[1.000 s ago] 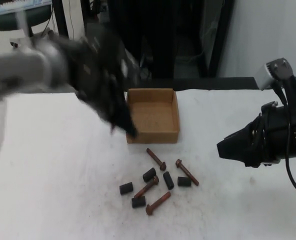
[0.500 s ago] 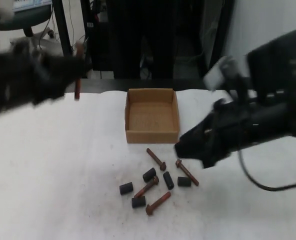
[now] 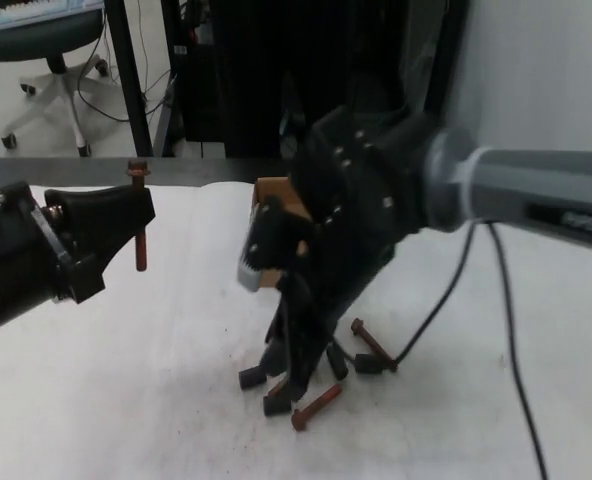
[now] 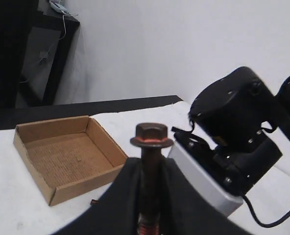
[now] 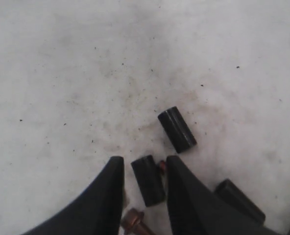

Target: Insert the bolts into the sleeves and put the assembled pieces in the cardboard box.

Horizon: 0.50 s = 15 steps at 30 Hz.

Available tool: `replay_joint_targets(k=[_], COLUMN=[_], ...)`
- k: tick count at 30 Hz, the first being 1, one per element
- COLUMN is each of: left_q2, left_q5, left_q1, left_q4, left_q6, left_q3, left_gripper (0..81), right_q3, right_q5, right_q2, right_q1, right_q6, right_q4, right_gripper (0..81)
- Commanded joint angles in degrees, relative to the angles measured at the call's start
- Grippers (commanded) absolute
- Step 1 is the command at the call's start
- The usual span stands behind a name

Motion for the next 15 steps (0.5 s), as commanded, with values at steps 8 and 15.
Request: replay_joint_targets(k=[8,15], left_q2=[-0.5,-0.5], left_q5=[0.9,0.9], left_q1=[0.2,0.2], left_q4=[-1.1,-1.1], left_q6=[2.2,2.2], left_q3=[-0.1,-0.1], left_gripper=[0.3,0.3], right_q3=[-2.5,-2.6], right_q5=[2.3,5.2], right_q2=[4.5,6.5], right_q1=[1.2,1.2], right_q6=[-8.6,-12.2], right_q4=[-1.3,-3.0], right_gripper=[36.3,36.3])
